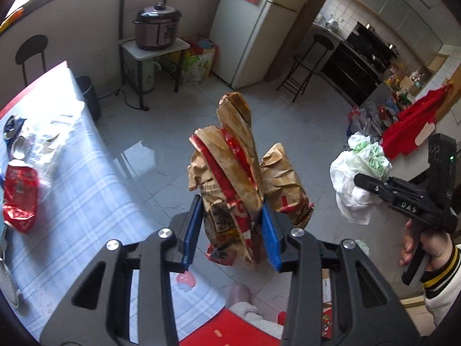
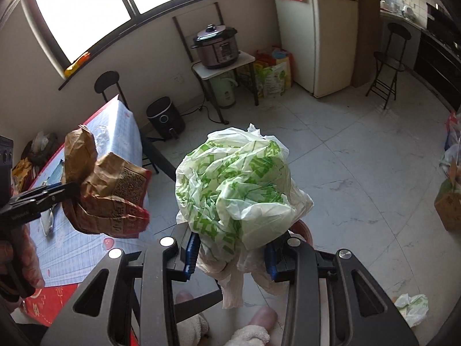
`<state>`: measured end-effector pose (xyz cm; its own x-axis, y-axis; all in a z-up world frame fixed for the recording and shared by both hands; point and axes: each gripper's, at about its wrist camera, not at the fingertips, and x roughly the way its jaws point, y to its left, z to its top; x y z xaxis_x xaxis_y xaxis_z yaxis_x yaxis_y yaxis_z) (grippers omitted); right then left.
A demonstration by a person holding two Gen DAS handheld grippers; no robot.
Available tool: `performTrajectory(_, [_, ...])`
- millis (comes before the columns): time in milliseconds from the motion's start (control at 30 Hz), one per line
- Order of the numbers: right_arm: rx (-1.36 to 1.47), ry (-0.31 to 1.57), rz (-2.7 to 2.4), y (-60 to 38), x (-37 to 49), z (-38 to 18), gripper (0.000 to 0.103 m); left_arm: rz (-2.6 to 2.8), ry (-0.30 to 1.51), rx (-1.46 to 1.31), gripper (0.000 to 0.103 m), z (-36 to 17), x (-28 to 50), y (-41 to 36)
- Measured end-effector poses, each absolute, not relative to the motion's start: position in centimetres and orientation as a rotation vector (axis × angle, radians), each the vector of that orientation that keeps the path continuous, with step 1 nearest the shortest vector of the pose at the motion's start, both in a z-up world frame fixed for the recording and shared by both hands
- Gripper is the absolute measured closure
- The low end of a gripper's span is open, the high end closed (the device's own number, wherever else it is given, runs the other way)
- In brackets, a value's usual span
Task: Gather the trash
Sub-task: 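Carry the brown paper bag over the bin and release it with the left tool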
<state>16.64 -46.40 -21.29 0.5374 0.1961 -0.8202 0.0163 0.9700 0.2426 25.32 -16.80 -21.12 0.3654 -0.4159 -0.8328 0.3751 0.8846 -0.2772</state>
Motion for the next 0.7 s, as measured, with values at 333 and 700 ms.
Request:
performTrajectory(333, [0.282, 1.01, -0.011, -54.1, 13.9, -22.3, 0.067, -0.596, 1.235, 0.023, 0.062, -29.5, 28.6, -29.3])
performTrajectory(700, [0.291, 1.029, -0.069, -58.0, 12.0, -23.1, 0.067, -0.662, 1.26, 0.056, 0.04, -33.7, 29.3, -36.2])
